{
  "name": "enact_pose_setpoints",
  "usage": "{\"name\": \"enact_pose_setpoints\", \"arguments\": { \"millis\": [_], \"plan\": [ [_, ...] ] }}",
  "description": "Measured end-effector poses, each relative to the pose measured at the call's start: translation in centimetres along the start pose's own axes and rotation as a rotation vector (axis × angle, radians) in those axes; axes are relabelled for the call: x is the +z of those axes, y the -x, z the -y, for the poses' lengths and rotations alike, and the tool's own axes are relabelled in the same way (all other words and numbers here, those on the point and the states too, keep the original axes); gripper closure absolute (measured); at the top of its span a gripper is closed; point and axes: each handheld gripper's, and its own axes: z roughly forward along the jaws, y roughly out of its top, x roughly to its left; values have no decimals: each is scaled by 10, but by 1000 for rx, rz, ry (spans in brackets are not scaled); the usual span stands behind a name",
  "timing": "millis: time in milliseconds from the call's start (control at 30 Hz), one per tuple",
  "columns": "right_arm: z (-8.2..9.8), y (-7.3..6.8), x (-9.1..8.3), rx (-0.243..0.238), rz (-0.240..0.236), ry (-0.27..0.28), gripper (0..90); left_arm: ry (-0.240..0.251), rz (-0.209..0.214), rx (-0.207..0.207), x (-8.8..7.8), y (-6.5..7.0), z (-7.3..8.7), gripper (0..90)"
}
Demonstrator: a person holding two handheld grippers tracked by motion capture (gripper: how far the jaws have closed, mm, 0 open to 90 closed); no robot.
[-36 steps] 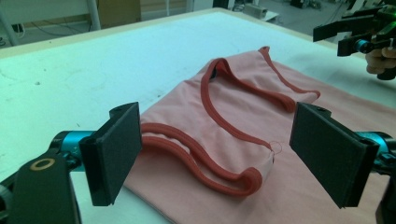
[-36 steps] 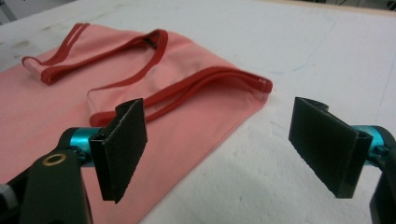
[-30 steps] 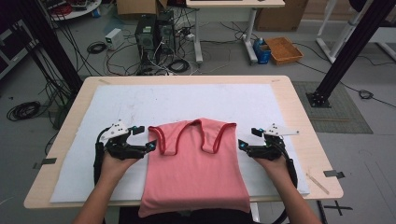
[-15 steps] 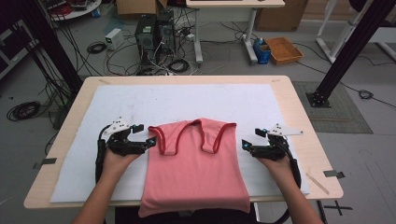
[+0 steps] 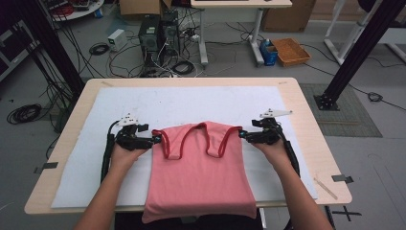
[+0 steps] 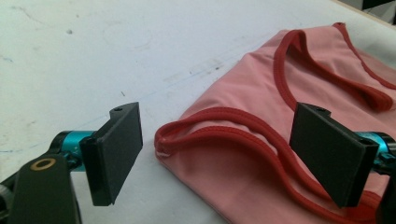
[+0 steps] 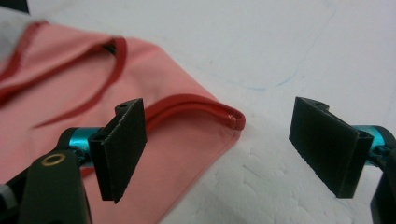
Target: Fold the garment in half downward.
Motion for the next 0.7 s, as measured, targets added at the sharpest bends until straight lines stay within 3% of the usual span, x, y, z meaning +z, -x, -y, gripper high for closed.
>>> {"name": "enact_pose_setpoints", "arguments": {
  "millis": [133,333,500,633,700],
  "plan": [
    [1,4,17,-5,8,-49,214,-44,0,-17,10,-9,-1,184],
    [-1,7,26,-4,7,-97,296,-77,-18,-35,15,-10,-2,256],
    [-2,6,34,-38,8,-148,508,-123,-53,-7,19,-6,-3,445],
    [-3,5,31,-61,22,-153,691,-163,-93,44,20,-3,-3,600],
    [-3,3,31,-77,34,-148,757,-164,-87,51,19,-4,-3,676]
  ]
}}
